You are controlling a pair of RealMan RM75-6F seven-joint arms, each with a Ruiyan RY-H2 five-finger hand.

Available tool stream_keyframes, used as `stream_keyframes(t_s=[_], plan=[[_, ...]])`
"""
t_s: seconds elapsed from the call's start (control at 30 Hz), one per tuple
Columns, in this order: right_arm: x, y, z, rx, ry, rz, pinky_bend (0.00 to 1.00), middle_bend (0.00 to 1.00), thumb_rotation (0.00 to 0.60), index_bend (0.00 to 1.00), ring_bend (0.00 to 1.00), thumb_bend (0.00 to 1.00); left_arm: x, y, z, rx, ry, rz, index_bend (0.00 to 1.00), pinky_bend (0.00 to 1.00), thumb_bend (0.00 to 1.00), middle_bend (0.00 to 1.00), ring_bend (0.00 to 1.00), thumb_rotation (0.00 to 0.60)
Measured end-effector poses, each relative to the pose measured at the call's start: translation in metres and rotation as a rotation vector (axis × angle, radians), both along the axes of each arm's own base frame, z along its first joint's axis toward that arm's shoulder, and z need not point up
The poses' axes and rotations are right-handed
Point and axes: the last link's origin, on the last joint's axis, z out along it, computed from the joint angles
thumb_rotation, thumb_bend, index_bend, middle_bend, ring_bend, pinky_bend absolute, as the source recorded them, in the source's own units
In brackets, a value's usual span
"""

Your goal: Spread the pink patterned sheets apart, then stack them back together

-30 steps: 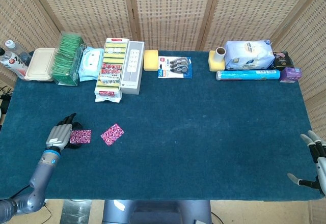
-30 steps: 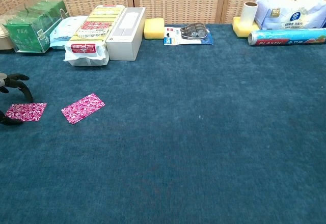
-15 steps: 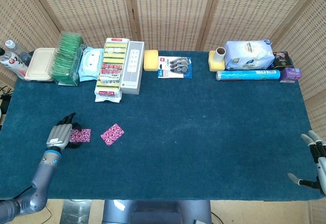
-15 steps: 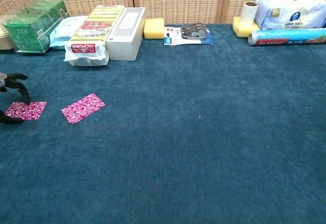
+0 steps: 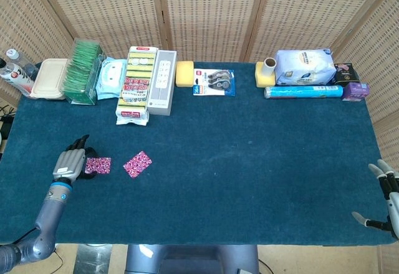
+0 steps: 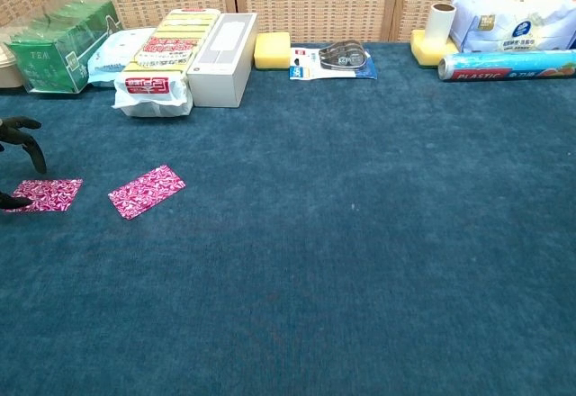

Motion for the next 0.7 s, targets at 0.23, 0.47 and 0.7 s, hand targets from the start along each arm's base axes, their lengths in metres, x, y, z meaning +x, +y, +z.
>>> stream_keyframes(t_s=[0.23,0.47,0.7], plan=[[-0.0003,-0.0004,-0.0002,0.000,0.000,-0.003,0.00,0.00,0.600,0.07,0.00,0.00,-0.0057,0.0010,0.0014,-0.041,0.050,-0.010,0.40,0.11,0.16,0.00,0.00,0.600],[-0.0008,0.0004,0.0005,-0.002,-0.001,-0.003,0.00,0.00,0.600,0.07,0.00,0.00,-0.0079,0.0046,0.0040,-0.031,0.071,-0.007,0.40,0.11,0.16,0.00,0.00,0.600],[-0.0002,-0.0009,0.0004,-0.004,0.000,-0.005,0.00,0.00,0.600,0.07,0.00,0.00,-0.0086,0.0074,0.0009,-0.038,0.082,-0.001,0.37,0.11,0.16,0.00,0.00,0.600]])
